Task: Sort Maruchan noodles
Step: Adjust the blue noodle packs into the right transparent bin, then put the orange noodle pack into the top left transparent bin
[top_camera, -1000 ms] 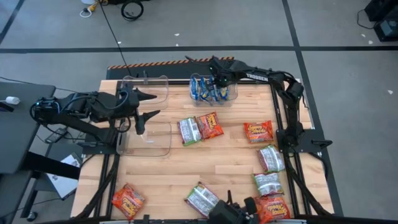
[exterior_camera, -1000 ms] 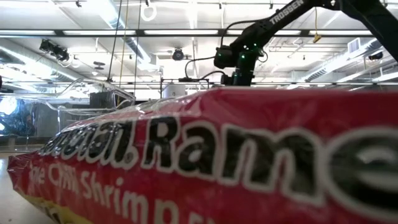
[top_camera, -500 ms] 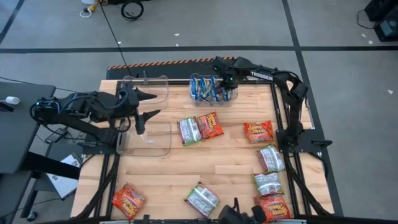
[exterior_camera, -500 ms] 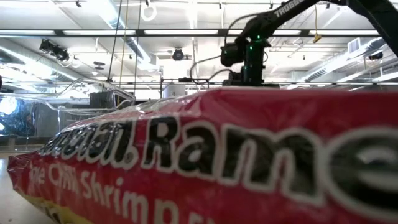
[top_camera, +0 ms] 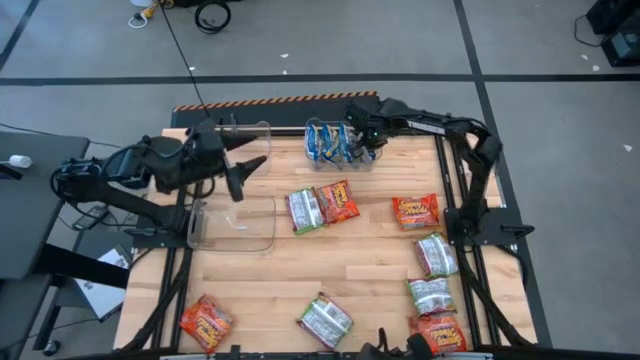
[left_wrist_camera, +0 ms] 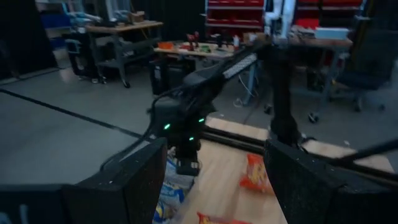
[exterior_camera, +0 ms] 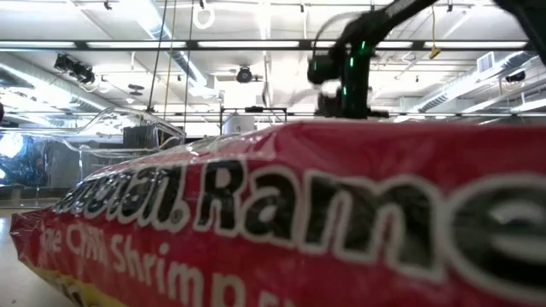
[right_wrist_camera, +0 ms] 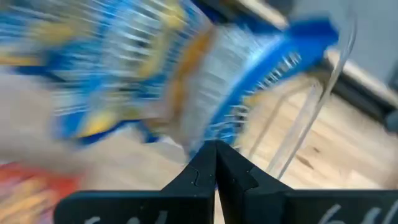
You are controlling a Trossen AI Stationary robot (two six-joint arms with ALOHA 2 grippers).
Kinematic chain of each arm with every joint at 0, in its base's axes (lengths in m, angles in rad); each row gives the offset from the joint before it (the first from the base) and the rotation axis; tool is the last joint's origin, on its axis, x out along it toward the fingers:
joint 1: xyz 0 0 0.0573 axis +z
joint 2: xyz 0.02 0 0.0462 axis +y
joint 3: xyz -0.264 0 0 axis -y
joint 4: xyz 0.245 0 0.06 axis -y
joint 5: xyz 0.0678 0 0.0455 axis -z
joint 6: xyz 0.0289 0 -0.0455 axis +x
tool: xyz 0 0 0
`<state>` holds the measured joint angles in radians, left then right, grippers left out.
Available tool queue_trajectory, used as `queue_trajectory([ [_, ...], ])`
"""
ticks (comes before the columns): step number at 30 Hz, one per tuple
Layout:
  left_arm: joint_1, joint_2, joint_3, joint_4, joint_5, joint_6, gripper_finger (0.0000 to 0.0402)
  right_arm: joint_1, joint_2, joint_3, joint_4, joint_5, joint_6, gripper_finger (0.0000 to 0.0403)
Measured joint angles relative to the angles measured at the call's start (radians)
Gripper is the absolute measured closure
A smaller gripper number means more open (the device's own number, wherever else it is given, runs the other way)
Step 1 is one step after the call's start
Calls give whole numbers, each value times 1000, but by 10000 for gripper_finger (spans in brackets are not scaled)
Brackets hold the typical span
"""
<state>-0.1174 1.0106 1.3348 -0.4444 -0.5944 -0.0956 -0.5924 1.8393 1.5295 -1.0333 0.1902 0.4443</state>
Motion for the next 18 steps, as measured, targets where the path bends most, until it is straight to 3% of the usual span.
queue_trajectory([
  [4,57,54,2,-2,59,-58,130,69,-132,3,41,-2,-94,392],
  [10,62,107,2,-3,132,-130,130,259,-308,-91,193,-12,-221,392],
  [14,48,118,2,-11,189,-205,130,400,-378,-201,287,-49,-190,392],
  [18,1,118,2,14,193,-260,130,531,-381,-329,374,-48,-27,392],
])
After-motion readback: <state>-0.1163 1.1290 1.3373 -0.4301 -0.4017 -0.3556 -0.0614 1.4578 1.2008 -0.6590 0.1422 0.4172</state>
